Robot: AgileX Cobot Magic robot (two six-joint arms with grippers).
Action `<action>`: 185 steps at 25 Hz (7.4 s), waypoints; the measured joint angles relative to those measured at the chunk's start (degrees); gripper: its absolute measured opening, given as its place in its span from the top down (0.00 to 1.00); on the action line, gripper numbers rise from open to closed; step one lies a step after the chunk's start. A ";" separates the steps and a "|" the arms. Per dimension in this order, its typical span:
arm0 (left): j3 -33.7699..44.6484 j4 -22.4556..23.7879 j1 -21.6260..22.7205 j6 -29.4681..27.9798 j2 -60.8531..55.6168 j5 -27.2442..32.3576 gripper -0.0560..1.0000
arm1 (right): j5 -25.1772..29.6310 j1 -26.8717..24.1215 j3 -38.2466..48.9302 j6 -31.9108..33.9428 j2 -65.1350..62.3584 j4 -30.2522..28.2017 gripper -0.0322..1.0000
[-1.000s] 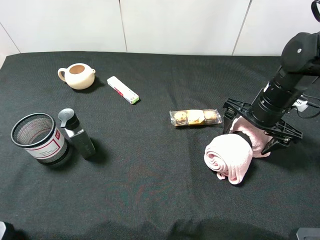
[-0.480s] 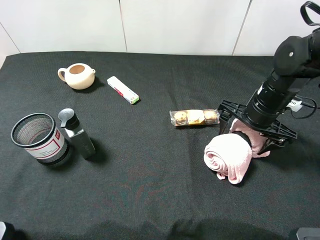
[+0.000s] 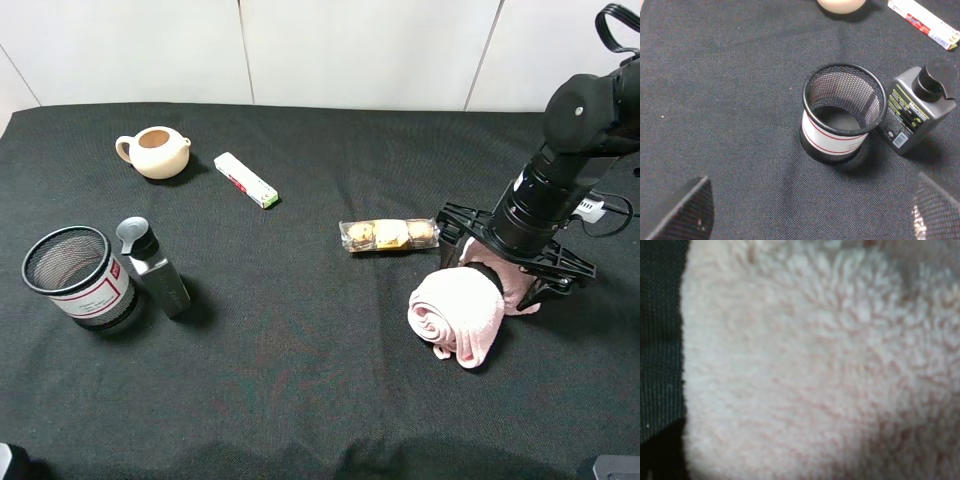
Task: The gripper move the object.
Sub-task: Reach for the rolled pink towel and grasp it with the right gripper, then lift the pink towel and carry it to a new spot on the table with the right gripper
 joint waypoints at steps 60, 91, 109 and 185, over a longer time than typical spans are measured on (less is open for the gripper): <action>0.00 0.06 0.00 0.00 0.00 0.00 0.16 | -1.42 0.14 0.07 -0.83 2.08 -1.26 0.59; 0.00 0.06 0.00 0.00 0.00 0.00 0.16 | -1.48 0.18 0.07 -2.50 2.08 -3.85 0.59; 0.00 0.06 0.00 0.00 0.00 0.00 0.16 | 4.47 0.18 -3.94 -14.87 -3.60 -6.81 0.59; 0.00 0.17 0.00 0.04 0.00 0.00 0.16 | 30.14 5.28 -53.42 -41.74 6.04 -2.51 0.59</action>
